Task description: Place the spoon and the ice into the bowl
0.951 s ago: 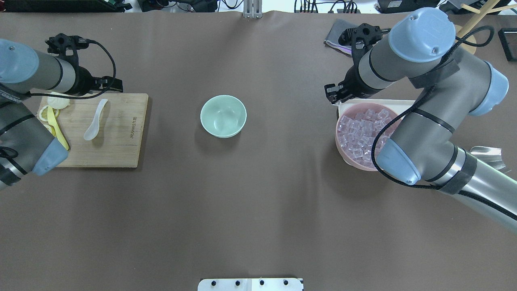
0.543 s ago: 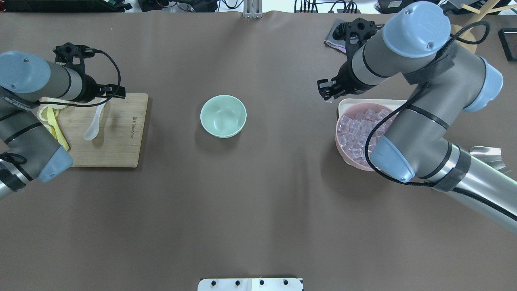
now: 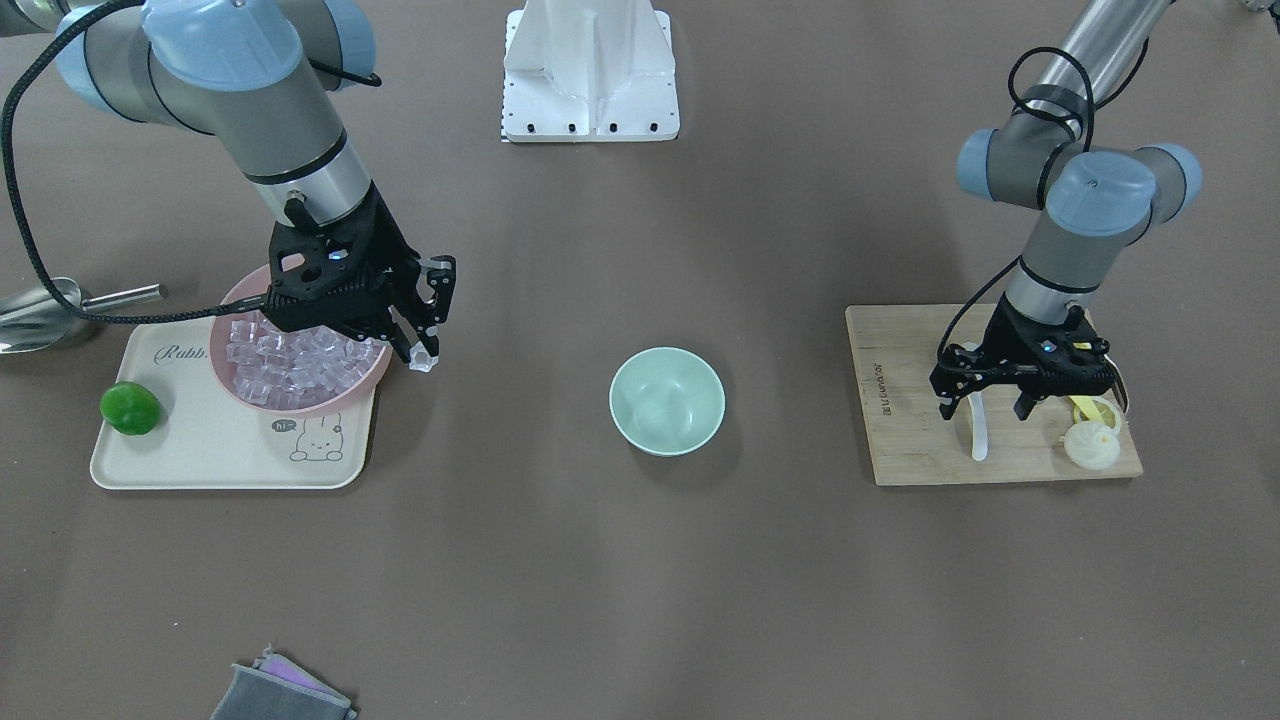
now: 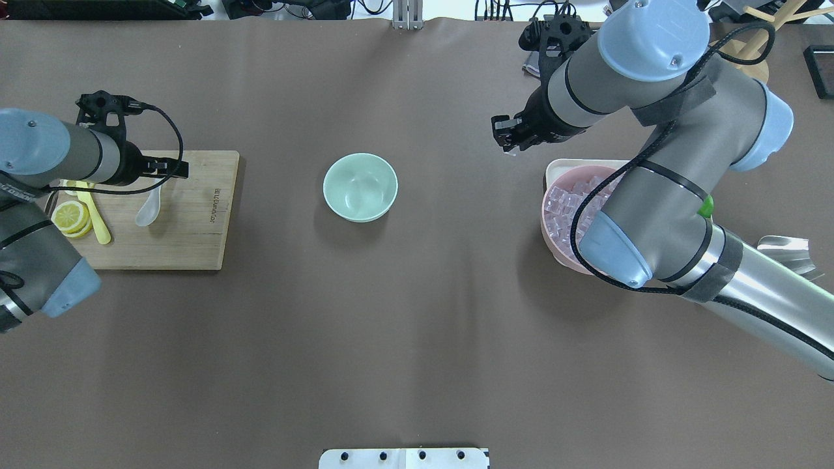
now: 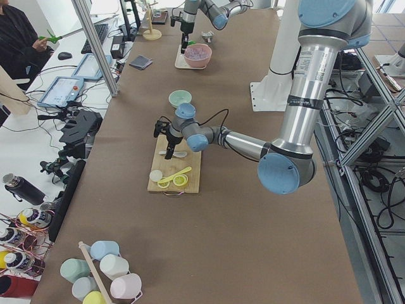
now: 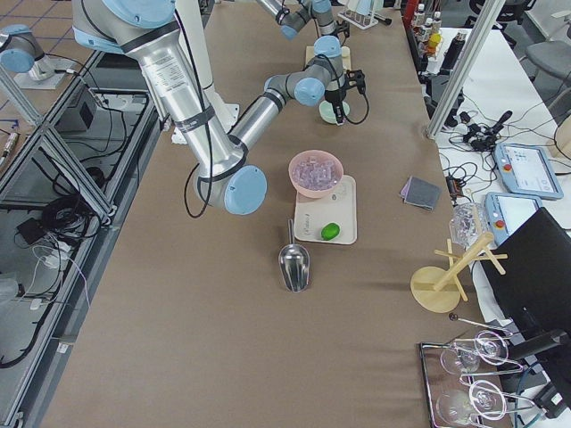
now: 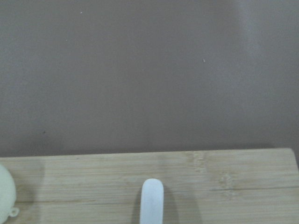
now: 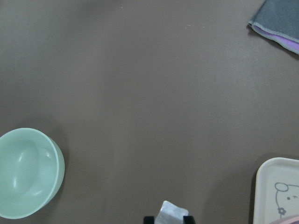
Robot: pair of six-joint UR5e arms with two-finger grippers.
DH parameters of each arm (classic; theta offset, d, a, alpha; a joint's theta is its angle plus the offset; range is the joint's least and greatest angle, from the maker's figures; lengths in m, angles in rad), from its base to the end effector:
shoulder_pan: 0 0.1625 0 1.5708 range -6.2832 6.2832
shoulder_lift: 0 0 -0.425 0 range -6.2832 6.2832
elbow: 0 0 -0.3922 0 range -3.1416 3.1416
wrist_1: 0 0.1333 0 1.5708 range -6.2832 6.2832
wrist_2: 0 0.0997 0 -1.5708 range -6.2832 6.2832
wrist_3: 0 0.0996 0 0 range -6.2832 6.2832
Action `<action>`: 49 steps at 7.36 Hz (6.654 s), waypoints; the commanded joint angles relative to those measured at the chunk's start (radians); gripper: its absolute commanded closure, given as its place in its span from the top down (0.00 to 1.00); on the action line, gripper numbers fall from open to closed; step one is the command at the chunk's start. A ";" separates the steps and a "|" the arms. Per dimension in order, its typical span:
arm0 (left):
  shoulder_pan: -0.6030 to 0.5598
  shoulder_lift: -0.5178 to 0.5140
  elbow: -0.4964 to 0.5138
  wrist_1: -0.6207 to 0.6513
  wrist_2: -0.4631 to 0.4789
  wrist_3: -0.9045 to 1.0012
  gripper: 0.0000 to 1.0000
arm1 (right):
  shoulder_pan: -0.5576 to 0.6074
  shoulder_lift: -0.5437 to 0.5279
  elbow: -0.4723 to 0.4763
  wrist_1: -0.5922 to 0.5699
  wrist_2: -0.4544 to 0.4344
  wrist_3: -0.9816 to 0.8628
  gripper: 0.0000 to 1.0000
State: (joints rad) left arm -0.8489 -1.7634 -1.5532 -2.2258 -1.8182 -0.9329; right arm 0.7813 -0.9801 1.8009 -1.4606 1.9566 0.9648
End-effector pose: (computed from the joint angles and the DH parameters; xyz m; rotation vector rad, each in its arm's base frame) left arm 0.3188 -0.5269 0.5030 0.3873 0.7655 -0.0952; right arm -0.3852 -0.5170 0.2036 0.3123 -0.9338 -0.0186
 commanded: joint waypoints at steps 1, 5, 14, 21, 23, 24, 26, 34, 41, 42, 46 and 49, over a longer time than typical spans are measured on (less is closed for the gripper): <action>0.004 0.009 -0.008 -0.001 0.000 0.002 0.89 | -0.011 0.026 -0.014 0.000 -0.011 0.006 0.00; 0.013 -0.002 -0.002 -0.003 0.000 0.003 0.82 | -0.056 0.067 -0.038 0.008 -0.056 0.025 0.00; 0.030 0.007 0.010 -0.055 -0.001 0.005 0.00 | -0.106 0.112 -0.057 0.009 -0.117 0.025 0.00; -0.194 -0.265 -0.016 0.182 -0.331 -0.015 0.00 | -0.226 0.285 -0.308 0.098 -0.345 0.103 0.00; -0.184 -0.344 -0.012 0.198 -0.331 -0.155 0.00 | -0.255 0.337 -0.454 0.236 -0.406 0.153 0.00; -0.147 -0.376 -0.010 0.198 -0.323 -0.221 0.00 | -0.284 0.337 -0.465 0.235 -0.416 0.155 0.00; -0.113 -0.477 0.063 0.196 -0.302 -0.318 0.00 | -0.307 0.334 -0.472 0.236 -0.433 0.158 0.00; 0.170 -0.553 0.162 0.143 0.089 -0.493 0.00 | 0.088 0.169 -0.184 0.065 0.135 -0.032 1.00; 0.156 -0.448 -0.011 0.198 0.080 -0.462 0.98 | 0.218 0.110 -0.163 -0.022 0.254 -0.177 1.00; 0.061 -0.405 -0.084 0.281 0.000 -0.322 0.98 | 0.272 0.036 -0.102 -0.090 0.275 -0.310 1.00; -0.334 -0.133 -0.168 0.308 -0.195 0.287 0.98 | 0.569 -0.173 -0.052 -0.361 0.275 -0.971 1.00; -0.560 0.031 -0.139 0.299 -0.274 0.696 0.98 | 0.806 -0.380 -0.127 -0.379 0.278 -1.206 1.00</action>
State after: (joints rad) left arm -1.3375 -1.7973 -1.7016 -1.9196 -2.0595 -0.3625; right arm 1.5008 -1.2718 1.6907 -1.8614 2.2315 -0.1916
